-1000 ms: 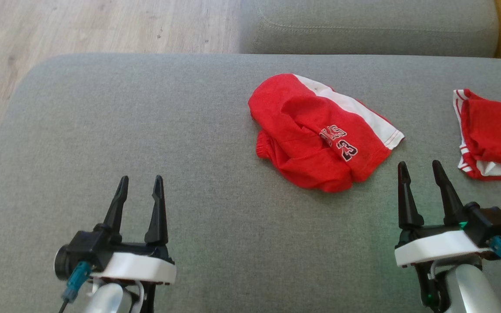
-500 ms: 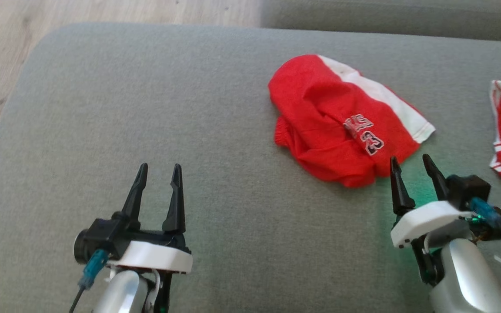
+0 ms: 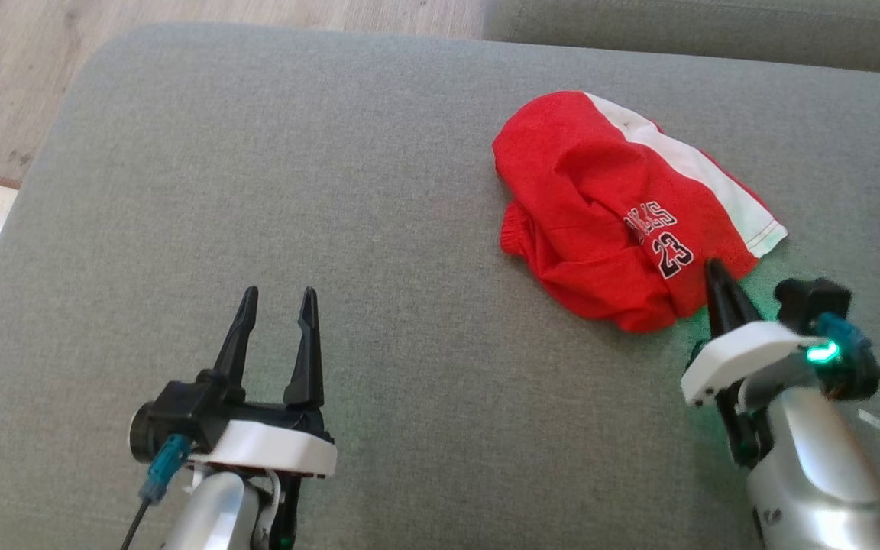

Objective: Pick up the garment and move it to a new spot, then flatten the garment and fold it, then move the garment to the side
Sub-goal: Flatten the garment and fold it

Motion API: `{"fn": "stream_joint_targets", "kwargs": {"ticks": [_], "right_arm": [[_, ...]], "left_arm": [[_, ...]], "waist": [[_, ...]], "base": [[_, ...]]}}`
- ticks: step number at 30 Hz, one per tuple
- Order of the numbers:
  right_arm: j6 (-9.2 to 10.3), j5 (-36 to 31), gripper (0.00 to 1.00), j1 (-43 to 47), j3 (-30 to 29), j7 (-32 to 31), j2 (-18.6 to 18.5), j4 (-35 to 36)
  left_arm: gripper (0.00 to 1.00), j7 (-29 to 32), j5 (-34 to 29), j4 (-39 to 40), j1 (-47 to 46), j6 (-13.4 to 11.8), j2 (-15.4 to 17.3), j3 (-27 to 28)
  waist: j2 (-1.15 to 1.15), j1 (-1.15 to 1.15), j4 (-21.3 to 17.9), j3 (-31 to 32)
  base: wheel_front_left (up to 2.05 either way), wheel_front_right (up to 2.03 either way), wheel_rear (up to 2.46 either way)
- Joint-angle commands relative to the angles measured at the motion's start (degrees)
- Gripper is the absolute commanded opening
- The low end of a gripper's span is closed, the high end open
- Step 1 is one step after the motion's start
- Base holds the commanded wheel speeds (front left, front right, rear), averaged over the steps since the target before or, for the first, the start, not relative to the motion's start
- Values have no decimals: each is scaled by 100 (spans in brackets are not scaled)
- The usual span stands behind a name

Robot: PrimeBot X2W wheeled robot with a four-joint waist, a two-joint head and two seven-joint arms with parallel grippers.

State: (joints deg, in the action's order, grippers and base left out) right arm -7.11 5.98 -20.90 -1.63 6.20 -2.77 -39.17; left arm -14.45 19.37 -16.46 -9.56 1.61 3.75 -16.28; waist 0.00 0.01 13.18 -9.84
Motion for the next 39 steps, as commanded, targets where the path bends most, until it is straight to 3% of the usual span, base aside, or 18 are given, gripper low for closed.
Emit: {"fn": "stream_joint_targets", "kwargs": {"ticks": [1,14,27,28,29,30,31,39], "right_arm": [[-37,2,0,-286,74,159,-10,139],[-37,-155,0,-839,-233,499,-10,876],[-37,191,0,851,-47,586,-10,2414],[-37,214,15,999,-28,597,-10,2514],[-37,214,15,999,-28,597,-10,2514],[-37,226,87,1140,-18,618,-10,2617],[-37,267,100,1276,8,633,-10,2699],[-37,328,100,1783,67,699,-10,2945]], "left_arm": [[100,-54,-67,135,-219,43,0,249],[100,-54,-137,322,-104,114,-76,470],[100,-54,-264,766,165,243,-86,656],[100,-54,-269,782,179,247,-86,663],[100,-54,-269,782,179,247,-86,663],[100,-55,-268,798,190,249,-86,672],[100,-55,-266,809,201,249,-86,681],[100,-55,-297,864,263,281,-87,605]], "waist": [[0,-1,-13,37],[0,-1,-81,273],[0,-1,-697,618],[0,-1,-745,631],[0,-1,-745,631],[0,-1,-788,641],[0,-1,-829,651],[0,-1,-947,640]], "base": [[0,0,0],[0,0,0],[0,0,0],[0,0,0],[0,0,0],[0,0,0],[0,0,0],[0,0,0]]}}
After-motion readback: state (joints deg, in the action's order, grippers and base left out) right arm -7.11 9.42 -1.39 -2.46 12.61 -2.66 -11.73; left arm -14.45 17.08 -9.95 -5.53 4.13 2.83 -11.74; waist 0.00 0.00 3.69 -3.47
